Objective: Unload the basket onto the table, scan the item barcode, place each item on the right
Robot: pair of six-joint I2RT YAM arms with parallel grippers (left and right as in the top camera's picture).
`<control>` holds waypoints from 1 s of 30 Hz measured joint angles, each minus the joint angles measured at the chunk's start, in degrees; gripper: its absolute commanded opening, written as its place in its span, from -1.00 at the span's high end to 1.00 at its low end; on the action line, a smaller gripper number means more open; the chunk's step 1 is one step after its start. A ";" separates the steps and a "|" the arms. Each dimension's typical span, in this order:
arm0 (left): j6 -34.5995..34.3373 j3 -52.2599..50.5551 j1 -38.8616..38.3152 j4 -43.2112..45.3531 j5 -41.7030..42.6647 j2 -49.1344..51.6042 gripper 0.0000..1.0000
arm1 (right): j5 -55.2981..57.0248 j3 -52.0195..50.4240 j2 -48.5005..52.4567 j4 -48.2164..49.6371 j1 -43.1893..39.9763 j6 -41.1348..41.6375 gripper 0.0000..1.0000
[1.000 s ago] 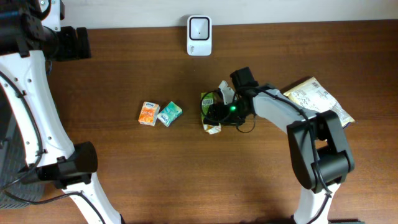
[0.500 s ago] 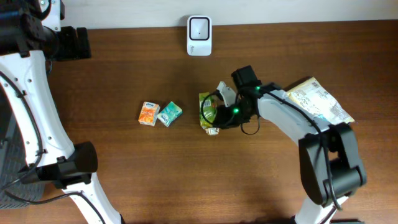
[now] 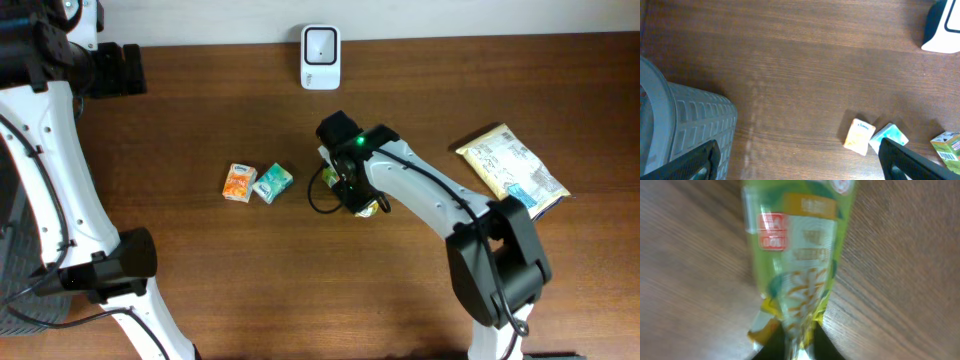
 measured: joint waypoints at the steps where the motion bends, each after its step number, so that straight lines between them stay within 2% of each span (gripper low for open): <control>1: 0.00 0.00 0.00 0.00 0.00 0.00 -0.98 | -0.07 0.00 0.57 0.37 -0.22 0.42 0.22; 4: 0.00 0.00 0.00 0.00 -0.02 0.00 -0.99 | -4.79 0.94 0.66 -1.03 -1.40 0.87 0.02; 8: 0.00 0.00 0.00 0.00 0.00 0.00 -0.99 | -11.47 2.60 0.66 -3.41 -5.20 0.90 -0.10; 11: 0.00 0.00 0.00 -0.02 0.00 0.00 -0.98 | -14.75 0.68 0.68 -0.92 -6.16 1.53 -0.13; 12: 0.00 0.00 0.00 0.00 0.00 0.00 -0.98 | -15.41 -0.59 0.72 0.35 -6.16 1.77 -0.08; 13: 0.00 0.00 0.00 0.02 0.00 0.00 -0.98 | -16.52 -1.95 0.79 0.76 -6.16 2.03 0.05; 15: 0.00 0.00 0.00 0.00 0.00 0.00 -0.98 | -17.73 -2.97 0.81 1.01 -6.16 2.71 0.44; 18: 0.00 0.00 0.00 0.00 0.00 0.00 -0.98 | -18.62 -2.99 0.81 2.19 -6.16 3.82 0.92; 23: 0.00 0.00 0.00 0.00 0.00 0.00 -0.98 | -26.45 -3.04 0.90 4.28 -6.25 3.61 0.92; 27: 0.00 0.00 0.00 0.00 0.00 0.00 -0.98 | -44.02 -1.11 0.61 4.26 -9.09 1.70 0.92; 30: 0.00 0.00 0.00 0.00 0.00 0.00 -0.98 | -59.74 1.51 -1.79 5.27 -16.06 0.92 0.92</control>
